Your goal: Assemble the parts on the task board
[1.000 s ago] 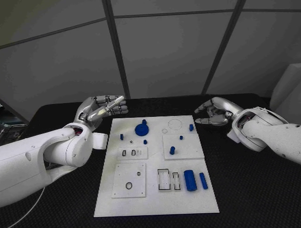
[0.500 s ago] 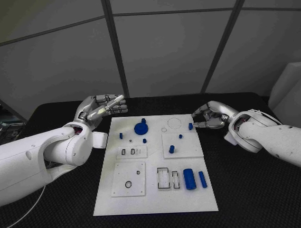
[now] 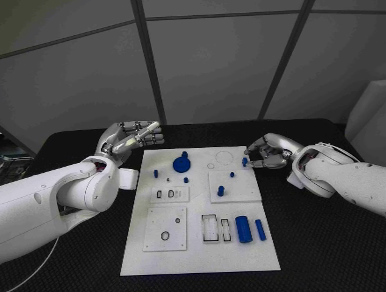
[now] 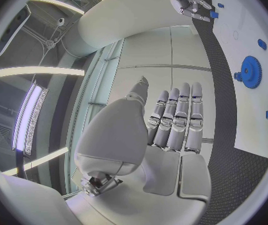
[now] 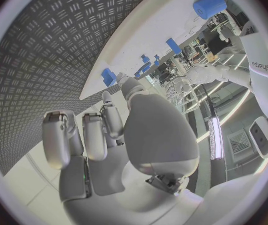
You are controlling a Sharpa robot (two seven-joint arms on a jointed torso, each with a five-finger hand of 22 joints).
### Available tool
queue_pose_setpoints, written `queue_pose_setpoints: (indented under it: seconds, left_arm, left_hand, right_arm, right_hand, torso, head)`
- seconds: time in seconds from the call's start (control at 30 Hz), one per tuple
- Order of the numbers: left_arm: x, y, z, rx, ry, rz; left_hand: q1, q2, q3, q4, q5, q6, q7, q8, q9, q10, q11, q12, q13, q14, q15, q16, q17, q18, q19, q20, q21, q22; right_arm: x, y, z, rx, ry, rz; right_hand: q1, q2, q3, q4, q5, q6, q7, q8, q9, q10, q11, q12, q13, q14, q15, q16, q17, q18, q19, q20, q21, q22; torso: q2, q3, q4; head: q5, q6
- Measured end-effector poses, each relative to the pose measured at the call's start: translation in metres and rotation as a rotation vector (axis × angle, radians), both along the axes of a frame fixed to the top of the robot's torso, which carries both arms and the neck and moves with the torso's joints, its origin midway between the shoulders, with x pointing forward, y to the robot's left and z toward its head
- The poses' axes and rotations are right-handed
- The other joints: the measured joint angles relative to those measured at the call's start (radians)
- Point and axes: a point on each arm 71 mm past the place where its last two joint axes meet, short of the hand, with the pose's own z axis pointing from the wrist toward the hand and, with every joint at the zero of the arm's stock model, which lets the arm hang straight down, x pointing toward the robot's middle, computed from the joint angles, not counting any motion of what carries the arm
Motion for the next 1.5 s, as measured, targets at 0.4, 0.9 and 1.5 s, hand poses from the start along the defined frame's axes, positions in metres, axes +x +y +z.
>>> queue_pose_setpoints:
  seconds: [0.4, 0.9, 1.5]
  left_arm:
    - [0.000, 0.000, 0.000, 0.000, 0.001, 0.000]
    - [0.000, 0.001, 0.000, 0.000, 0.001, 0.000]
    - [0.000, 0.001, 0.000, 0.001, 0.001, 0.001]
  left_hand:
    - [0.004, 0.004, 0.000, 0.000, 0.000, 0.000, 0.000, 0.000, 0.000, 0.000, 0.000, 0.000, 0.000, 0.000, 0.000, 0.000, 0.000, 0.000, 0.000, 0.000, 0.000, 0.000]
    - [0.004, 0.004, 0.000, 0.000, 0.000, 0.000, 0.000, 0.000, 0.000, 0.000, 0.000, 0.000, 0.000, 0.000, 0.000, 0.000, 0.000, 0.000, 0.000, 0.000, 0.000, 0.000]
    - [0.004, 0.004, 0.003, -0.003, 0.000, 0.000, 0.000, 0.000, 0.000, 0.000, 0.000, 0.000, 0.000, 0.000, 0.000, -0.004, 0.001, 0.000, 0.000, 0.000, 0.000, -0.001]
  right_arm:
    - [0.004, 0.008, -0.006, -0.009, 0.013, 0.011]
    - [0.006, 0.011, -0.010, -0.030, 0.023, 0.017]
    - [0.008, 0.008, -0.011, -0.044, 0.024, 0.001]
  right_hand:
    - [0.012, 0.012, 0.000, 0.000, 0.000, 0.018, 0.000, 0.000, 0.002, 0.004, -0.004, 0.012, 0.000, 0.000, 0.000, 0.004, 0.000, 0.000, 0.000, 0.000, 0.000, 0.000]
    - [0.020, 0.020, 0.005, -0.005, 0.000, 0.054, 0.003, 0.008, 0.005, 0.014, 0.000, 0.023, 0.000, 0.000, 0.000, 0.009, 0.000, 0.000, 0.000, 0.000, 0.006, 0.000]
    - [0.022, 0.050, 0.022, -0.009, 0.000, 0.085, -0.004, 0.015, 0.007, 0.018, -0.003, 0.028, 0.000, 0.000, 0.000, 0.013, 0.000, 0.000, 0.000, 0.000, 0.014, 0.000]
  torso:
    - [0.000, -0.0009, 0.0007]
    - [0.000, 0.0000, 0.0000]
    - [-0.001, 0.0006, -0.0007]
  head:
    - [0.002, -0.004]
    - [0.003, -0.008]
    - [0.000, -0.009]
